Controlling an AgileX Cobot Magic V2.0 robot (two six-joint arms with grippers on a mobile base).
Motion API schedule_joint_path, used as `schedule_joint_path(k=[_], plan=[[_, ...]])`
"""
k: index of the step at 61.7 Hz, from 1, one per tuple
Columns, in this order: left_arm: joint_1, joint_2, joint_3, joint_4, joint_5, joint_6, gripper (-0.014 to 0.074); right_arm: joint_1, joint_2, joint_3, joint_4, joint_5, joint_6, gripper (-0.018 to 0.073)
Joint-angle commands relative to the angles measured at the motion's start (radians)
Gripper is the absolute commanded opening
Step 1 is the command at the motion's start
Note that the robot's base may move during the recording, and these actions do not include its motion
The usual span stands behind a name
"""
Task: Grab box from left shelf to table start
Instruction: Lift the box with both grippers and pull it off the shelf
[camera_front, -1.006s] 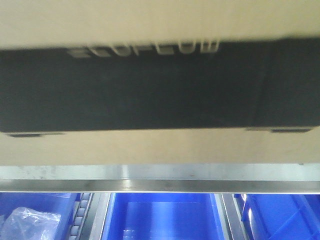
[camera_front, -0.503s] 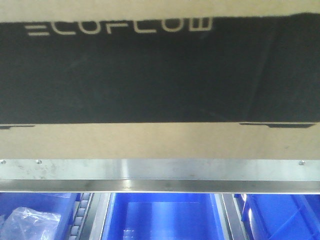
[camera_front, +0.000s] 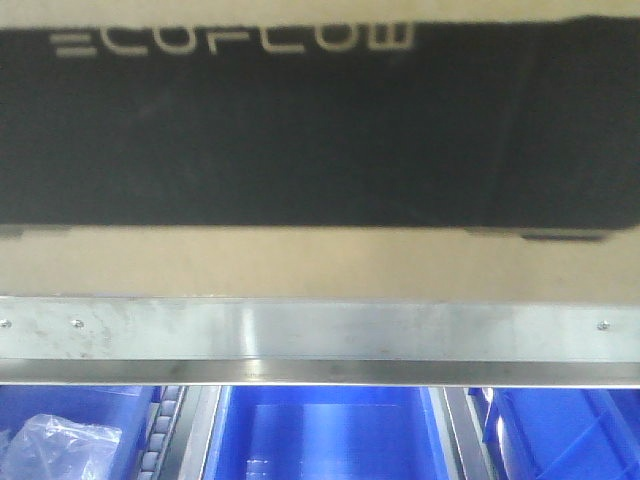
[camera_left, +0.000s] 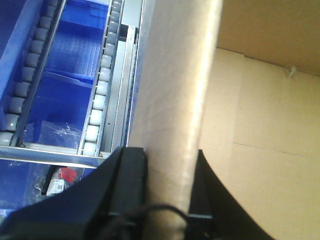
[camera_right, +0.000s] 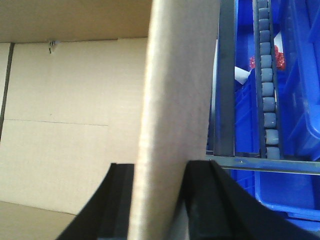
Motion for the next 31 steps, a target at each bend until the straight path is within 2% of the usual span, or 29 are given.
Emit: schedule_joint_path(k=[1,31], plan=[[0.007,-0.017,-0.037,0.024,-0.213,-0.062,-0.0085,-0.010,0.005,-0.028,-0.101,-0.086,0.001,0.0026],[0.007,-0.017,-0.037,0.024,-0.213,-0.062,-0.0085,-0.010,0.005,-0.028,-0.101,-0.085,0.001,0.0026]])
